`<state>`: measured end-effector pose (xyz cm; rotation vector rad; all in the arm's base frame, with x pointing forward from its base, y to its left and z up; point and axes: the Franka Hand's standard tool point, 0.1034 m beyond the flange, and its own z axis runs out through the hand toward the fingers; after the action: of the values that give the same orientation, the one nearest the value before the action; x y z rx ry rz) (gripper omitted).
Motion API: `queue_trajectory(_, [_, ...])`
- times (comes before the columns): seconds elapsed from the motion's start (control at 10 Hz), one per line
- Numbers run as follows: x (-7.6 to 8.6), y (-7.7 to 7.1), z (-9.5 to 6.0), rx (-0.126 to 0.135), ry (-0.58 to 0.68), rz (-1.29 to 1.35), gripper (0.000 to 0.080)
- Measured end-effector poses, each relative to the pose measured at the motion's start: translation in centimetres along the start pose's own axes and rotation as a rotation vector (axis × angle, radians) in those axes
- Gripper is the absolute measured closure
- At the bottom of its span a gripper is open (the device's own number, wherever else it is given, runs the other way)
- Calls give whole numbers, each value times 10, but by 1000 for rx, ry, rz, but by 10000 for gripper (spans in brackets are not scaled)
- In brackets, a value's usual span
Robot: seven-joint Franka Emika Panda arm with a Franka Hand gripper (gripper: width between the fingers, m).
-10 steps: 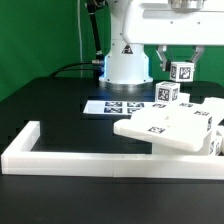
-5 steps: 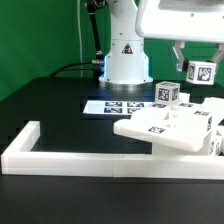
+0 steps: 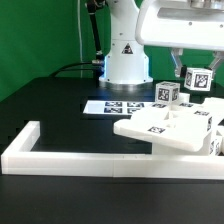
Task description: Assemble chair
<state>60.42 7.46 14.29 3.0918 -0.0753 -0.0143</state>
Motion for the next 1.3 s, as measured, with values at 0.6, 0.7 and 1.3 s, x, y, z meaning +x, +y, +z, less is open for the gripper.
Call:
queue_trajectory(0.6, [1,0,-4,57,-13,102,509])
queue_trajectory(0.7, [1,-1,-4,57,-13,103,509])
queue_trajectory(1.3, [-7,-15,6,97,-34,207,509])
